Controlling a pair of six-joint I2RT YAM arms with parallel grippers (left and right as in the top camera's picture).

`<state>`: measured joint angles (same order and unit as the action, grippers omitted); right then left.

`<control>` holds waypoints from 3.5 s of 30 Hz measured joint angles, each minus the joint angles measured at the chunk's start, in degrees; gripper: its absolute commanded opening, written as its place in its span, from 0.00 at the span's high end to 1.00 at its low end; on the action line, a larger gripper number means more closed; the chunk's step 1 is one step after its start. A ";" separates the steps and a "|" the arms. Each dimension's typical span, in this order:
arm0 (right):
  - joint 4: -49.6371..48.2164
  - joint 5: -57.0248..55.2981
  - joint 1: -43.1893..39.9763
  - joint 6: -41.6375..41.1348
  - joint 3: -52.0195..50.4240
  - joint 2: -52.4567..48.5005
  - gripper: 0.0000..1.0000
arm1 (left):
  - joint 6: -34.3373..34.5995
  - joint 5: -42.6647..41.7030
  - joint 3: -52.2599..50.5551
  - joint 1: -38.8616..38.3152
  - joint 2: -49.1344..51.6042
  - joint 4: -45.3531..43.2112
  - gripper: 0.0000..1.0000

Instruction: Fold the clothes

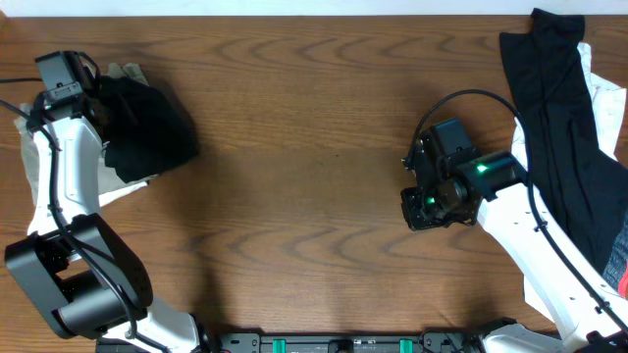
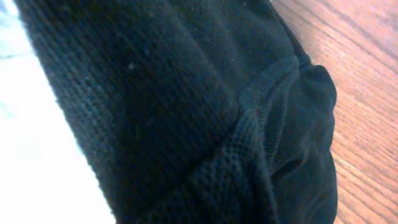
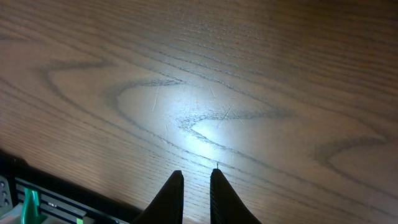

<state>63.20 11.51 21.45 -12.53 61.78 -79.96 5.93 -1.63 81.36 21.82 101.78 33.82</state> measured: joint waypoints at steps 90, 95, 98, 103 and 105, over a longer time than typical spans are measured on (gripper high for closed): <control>-8.20 -2.62 0.00 -0.28 -0.02 0.00 0.01 | 5.53 -53.86 -0.55 8.87 -14.75 -4.48 0.02; -13.33 -5.70 -0.02 -0.28 -0.02 0.00 0.01 | 0.72 -40.70 -0.55 -7.10 -19.17 3.87 0.02; -16.92 -7.02 -0.44 -0.26 -0.02 0.00 0.02 | -0.61 -32.09 -0.55 -16.90 -19.19 6.38 0.02; -22.60 -8.37 -2.49 -0.26 -0.02 0.00 0.01 | -1.73 -23.32 -0.57 -26.21 -19.02 6.80 0.02; -22.67 -9.01 -3.04 -0.26 -0.02 0.00 0.01 | -1.81 -21.51 -0.57 -27.78 -19.02 7.58 0.02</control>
<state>40.53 2.50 18.41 -12.80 61.76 -79.96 4.12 -23.14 80.79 -5.96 82.76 41.41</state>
